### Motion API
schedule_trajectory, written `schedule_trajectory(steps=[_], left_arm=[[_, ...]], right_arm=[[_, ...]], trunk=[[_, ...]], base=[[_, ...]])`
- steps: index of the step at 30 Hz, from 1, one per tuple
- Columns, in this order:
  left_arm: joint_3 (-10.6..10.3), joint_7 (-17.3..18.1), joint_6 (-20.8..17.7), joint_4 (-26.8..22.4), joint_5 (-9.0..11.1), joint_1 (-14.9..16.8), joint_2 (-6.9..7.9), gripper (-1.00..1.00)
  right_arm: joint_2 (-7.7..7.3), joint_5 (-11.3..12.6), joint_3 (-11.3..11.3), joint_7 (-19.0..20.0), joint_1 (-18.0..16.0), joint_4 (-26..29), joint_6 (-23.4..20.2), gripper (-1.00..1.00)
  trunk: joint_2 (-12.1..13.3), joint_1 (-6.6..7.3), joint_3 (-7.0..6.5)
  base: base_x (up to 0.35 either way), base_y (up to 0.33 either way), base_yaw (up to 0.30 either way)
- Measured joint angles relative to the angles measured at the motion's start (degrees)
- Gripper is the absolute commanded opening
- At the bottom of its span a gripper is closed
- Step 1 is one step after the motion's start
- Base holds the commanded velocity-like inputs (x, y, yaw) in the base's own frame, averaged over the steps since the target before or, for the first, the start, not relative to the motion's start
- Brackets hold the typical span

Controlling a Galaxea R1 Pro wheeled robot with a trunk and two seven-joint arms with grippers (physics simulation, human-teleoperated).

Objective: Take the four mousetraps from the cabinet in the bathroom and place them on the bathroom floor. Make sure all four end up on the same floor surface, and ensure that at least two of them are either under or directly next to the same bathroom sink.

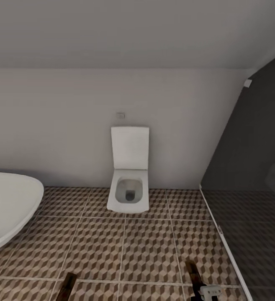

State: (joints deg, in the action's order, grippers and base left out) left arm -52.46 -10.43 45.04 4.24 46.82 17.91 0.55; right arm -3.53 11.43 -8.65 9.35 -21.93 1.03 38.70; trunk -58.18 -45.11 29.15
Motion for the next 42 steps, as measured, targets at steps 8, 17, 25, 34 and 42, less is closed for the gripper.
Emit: schedule_trajectory(steps=[8,17,25,34,42], left_arm=[[0.0,0.0,0.0,0.0,0.0,0.0,0.03,-1.00],[0.0,0.0,0.0,0.0,0.0,0.0,0.02,-1.00],[0.0,-0.1,0.0,-0.1,0.1,0.0,0.14,-1.00],[-0.5,-0.2,-0.1,-0.3,-0.3,0.0,-1.16,-1.00],[0.0,-0.4,-25.2,-6.3,-0.7,0.2,0.43,-1.00]], right_arm=[[0.03,0.0,0.0,-0.1,0.0,0.0,0.0,-1.00],[-0.06,-0.1,0.0,-0.1,0.0,0.0,0.0,-1.00],[0.02,-0.1,0.0,-0.1,0.0,0.0,0.0,-1.00],[0.10,-0.2,-0.1,-0.1,0.0,0.1,0.2,-1.00],[0.19,-0.4,-0.1,-5.9,0.0,4.4,-2.7,-1.00]], trunk=[[0.0,0.00,-0.22],[0.0,0.00,-0.23],[0.0,0.00,-0.23],[0.0,0.00,-0.23],[0.0,0.00,-0.24]], base=[[0.000,0.000,-0.082],[0.000,0.000,-0.002],[0.000,0.000,0.000],[0.000,0.000,0.000],[0.000,0.000,0.000]])
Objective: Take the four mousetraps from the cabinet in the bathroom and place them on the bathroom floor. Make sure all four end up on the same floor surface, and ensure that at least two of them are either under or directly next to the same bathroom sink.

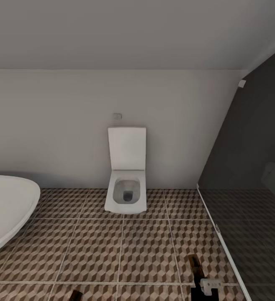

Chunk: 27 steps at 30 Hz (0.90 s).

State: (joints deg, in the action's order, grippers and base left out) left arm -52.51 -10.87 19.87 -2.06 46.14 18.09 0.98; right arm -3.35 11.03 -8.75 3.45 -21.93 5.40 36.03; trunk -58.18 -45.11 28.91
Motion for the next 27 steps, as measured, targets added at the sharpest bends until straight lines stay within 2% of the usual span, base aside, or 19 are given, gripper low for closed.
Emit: schedule_trajectory(steps=[2,3,4,5,6,7,8,9,11,12,14,16,20,25,27], left_arm=[[0.1,-0.2,-9.8,-7.3,-0.3,0.3,2.13,-1.00],[0.2,-0.3,-12.1,-9.3,-0.3,0.4,2.77,-1.00],[0.4,-0.7,-16.4,-13.1,-0.5,0.7,4.05,-1.00],[1.2,-1.0,-20.5,-16.8,-0.4,1.5,5.29,-1.00],[2.0,-1.1,-22.6,-18.6,-0.3,2.2,5.88,-1.00],[4.4,-1.4,-27.2,-21.5,-0.4,3.6,6.76,-1.00],[7.7,-1.6,-32.0,-23.6,-0.5,5.6,7.36,-1.00],[9.7,-1.7,-34.4,-24.5,-0.6,6.5,7.59,-1.00],[16.7,-1.8,-41.7,-26.5,-1.2,11.2,8.10,-1.00],[18.0,-1.8,-43.0,-26.8,-1.3,12.1,8.20,-1.00],[21.0,-1.9,-46.0,-27.4,-2.8,16.9,8.41,-1.00],[22.3,-2.1,-47.3,-27.7,-5.1,20.0,8.52,-1.00],[23.2,-2.6,-48.3,-26.8,-8.6,22.2,8.57,-1.00],[23.3,-2.3,-47.9,-18.8,-9.7,22.7,7.74,-1.00],[23.2,-1.9,-47.6,-17.3,-9.7,22.8,7.53,-1.00]], right_arm=[[0.20,-1.0,0.1,-3.1,0.0,5.7,-5.7,-1.00],[0.28,-1.3,0.1,-3.8,0.0,7.6,-7.8,-1.00],[0.46,-2.2,0.1,-5.0,0.0,11.6,-12.2,-1.00],[0.58,-3.2,0.1,-5.8,0.0,15.9,-16.9,-1.00],[0.62,-3.7,0.2,-6.2,0.0,18.2,-19.2,-1.00],[0.72,-4.6,0.1,-6.6,0.0,22.4,-23.4,-1.00],[0.83,-5.2,0.1,-6.9,0.0,26.6,-27.2,-1.00],[0.89,-5.4,0.2,-7.1,0.0,28.6,-28.9,-1.00],[1.69,-5.9,0.1,-7.4,-0.1,34.7,-34.3,-1.00],[2.00,-6.0,0.1,-7.4,-0.1,35.8,-35.4,-1.00],[3.45,-6.2,-0.1,-7.7,-0.4,38.4,-38.9,-1.00],[4.82,-6.6,-0.1,-8.7,-1.4,39.6,-41.5,-1.00],[7.20,-7.8,-0.1,-11.8,-3.4,40.2,-44.0,-1.00],[9.06,-8.2,-0.1,-14.1,-3.9,40.2,-47.6,-1.00],[9.50,-8.3,-0.1,-14.4,-4.0,40.2,-49.8,-1.00]], trunk=[[0.0,0.00,-0.01],[0.0,0.00,0.00],[0.0,0.00,-0.01],[0.0,0.00,-0.02],[0.0,0.00,-0.01],[0.0,0.00,-0.02],[0.0,0.00,-0.02],[0.0,0.00,-0.01],[0.0,0.00,-0.01],[0.0,0.00,-0.01],[0.0,0.00,-0.02],[0.0,0.00,-0.02],[0.0,0.00,-0.01],[0.0,0.00,0.00],[0.0,0.00,0.00]], base=[[0.000,0.000,0.000],[0.000,0.000,0.000],[0.000,0.000,0.000],[0.000,0.000,0.000],[0.000,0.000,0.000],[0.000,0.000,0.000],[0.000,0.000,0.000],[0.000,0.000,0.000],[0.000,0.000,0.000],[0.000,0.000,0.000],[0.000,0.000,0.000],[0.000,0.000,0.000],[0.000,0.000,0.000],[0.000,0.000,0.000],[0.000,0.000,0.000]])
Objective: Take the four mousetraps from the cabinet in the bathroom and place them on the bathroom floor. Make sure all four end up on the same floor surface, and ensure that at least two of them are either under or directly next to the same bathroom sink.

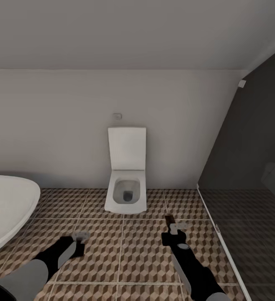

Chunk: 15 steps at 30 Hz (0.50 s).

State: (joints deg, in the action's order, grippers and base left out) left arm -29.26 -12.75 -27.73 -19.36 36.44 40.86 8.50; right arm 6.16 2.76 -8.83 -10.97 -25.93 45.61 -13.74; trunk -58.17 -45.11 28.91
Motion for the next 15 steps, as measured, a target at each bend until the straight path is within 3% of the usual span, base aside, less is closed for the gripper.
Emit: schedule_trajectory(steps=[5,15], left_arm=[[-0.1,2.6,0.3,0.5,-0.1,0.1,-0.13,-1.00],[-0.3,2.9,0.3,-1.3,-0.2,0.1,-0.86,-1.00]], right_arm=[[0.34,-0.1,0.0,-0.3,-0.1,0.2,-5.5,-1.00],[0.37,-0.2,-0.1,-0.7,-0.1,1.1,-6.8,-1.00]], trunk=[[0.0,0.00,0.00],[0.0,0.00,0.00]], base=[[0.000,0.000,0.000],[0.000,0.000,0.000]])
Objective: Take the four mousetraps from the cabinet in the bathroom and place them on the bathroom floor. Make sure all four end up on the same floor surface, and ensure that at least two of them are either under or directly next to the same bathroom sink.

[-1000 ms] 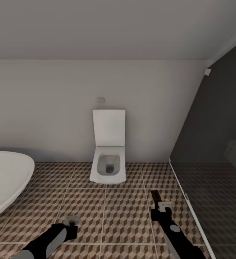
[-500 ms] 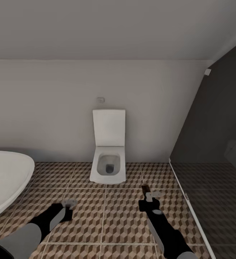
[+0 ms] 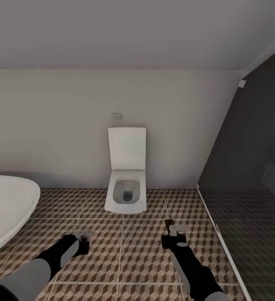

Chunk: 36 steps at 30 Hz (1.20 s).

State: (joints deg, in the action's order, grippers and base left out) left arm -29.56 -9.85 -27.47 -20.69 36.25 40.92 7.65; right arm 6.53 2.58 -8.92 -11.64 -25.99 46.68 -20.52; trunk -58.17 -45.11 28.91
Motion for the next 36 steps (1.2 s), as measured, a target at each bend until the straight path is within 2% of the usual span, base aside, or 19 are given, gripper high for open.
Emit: schedule_trajectory(steps=[11,29,36], left_arm=[[-0.1,0.0,0.1,-0.5,0.0,0.0,-1.10,-1.00],[-0.1,0.1,0.1,-0.4,0.0,0.0,-1.21,-1.00],[-0.1,0.2,0.1,-0.4,0.0,0.0,-1.22,-1.00]], right_arm=[[-0.19,0.0,-0.1,0.0,0.0,1.7,-0.2,-1.00],[-0.09,0.0,-0.3,0.0,0.0,3.2,-0.7,-1.00],[-0.15,0.1,-0.2,0.0,0.0,3.3,-0.7,-1.00]], trunk=[[0.0,0.00,0.00],[0.0,0.00,0.00],[-2.8,-1.53,1.25]], base=[[0.000,0.000,0.000],[0.000,0.000,0.000],[0.000,0.000,0.000]])
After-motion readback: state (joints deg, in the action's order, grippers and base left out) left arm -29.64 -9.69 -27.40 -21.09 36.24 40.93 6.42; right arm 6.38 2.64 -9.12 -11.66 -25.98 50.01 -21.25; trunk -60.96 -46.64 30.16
